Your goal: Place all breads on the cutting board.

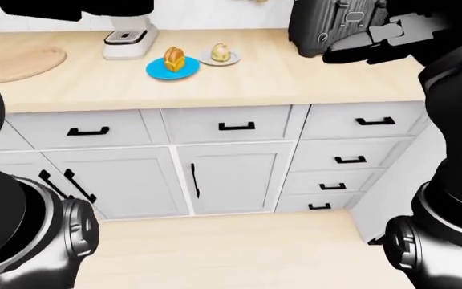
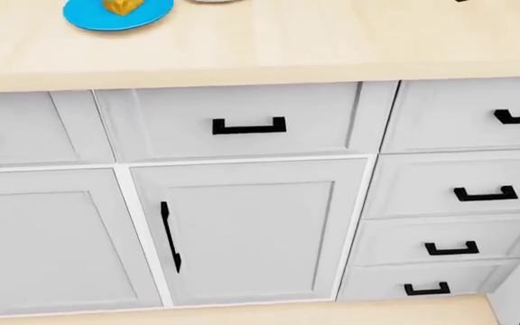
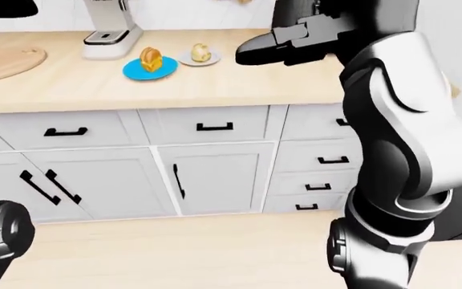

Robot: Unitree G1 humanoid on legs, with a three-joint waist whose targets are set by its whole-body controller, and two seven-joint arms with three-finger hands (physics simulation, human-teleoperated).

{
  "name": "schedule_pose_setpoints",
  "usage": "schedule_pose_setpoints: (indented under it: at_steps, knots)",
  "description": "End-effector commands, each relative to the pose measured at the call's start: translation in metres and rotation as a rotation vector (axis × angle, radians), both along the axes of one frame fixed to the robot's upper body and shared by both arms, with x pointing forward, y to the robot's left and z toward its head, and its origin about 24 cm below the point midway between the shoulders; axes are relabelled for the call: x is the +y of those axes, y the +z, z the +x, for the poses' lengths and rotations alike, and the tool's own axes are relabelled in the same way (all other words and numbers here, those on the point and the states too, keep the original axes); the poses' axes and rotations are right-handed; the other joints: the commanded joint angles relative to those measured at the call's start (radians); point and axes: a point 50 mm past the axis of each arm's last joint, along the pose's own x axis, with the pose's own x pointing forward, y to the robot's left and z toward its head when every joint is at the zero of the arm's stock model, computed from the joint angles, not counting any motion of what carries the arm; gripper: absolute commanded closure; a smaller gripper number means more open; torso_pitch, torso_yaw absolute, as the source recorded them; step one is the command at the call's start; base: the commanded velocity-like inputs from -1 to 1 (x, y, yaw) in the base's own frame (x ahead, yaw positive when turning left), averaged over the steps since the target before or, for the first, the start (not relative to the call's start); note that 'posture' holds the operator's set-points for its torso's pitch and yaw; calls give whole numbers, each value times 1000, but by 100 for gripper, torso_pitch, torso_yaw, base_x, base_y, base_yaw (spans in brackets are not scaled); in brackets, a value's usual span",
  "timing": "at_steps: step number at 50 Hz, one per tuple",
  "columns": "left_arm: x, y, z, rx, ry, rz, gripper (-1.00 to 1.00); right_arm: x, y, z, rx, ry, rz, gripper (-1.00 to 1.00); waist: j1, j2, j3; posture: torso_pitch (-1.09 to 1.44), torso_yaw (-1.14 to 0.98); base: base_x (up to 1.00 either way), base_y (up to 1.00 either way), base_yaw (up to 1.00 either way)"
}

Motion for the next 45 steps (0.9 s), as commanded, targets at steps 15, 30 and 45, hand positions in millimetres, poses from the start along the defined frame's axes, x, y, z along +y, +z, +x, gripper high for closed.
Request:
schedule_pose_setpoints:
  at_steps: [15, 30, 45]
  knots:
    - [2, 13, -10, -67, 21, 15, -100, 4, 15, -9, -84, 0, 0, -100, -16, 113, -33, 0, 0, 25, 0, 0]
    - [7, 14, -11, -82, 55, 16, -100, 4, 14, -4, -69, -24, 19, -100, -7, 24, -29, 0, 0, 0, 0, 0]
    - [10, 14, -12, -90, 73, 13, -100, 3, 12, -2, -67, -25, -2, -100, -3, 39, -36, 0, 0, 0, 21, 0]
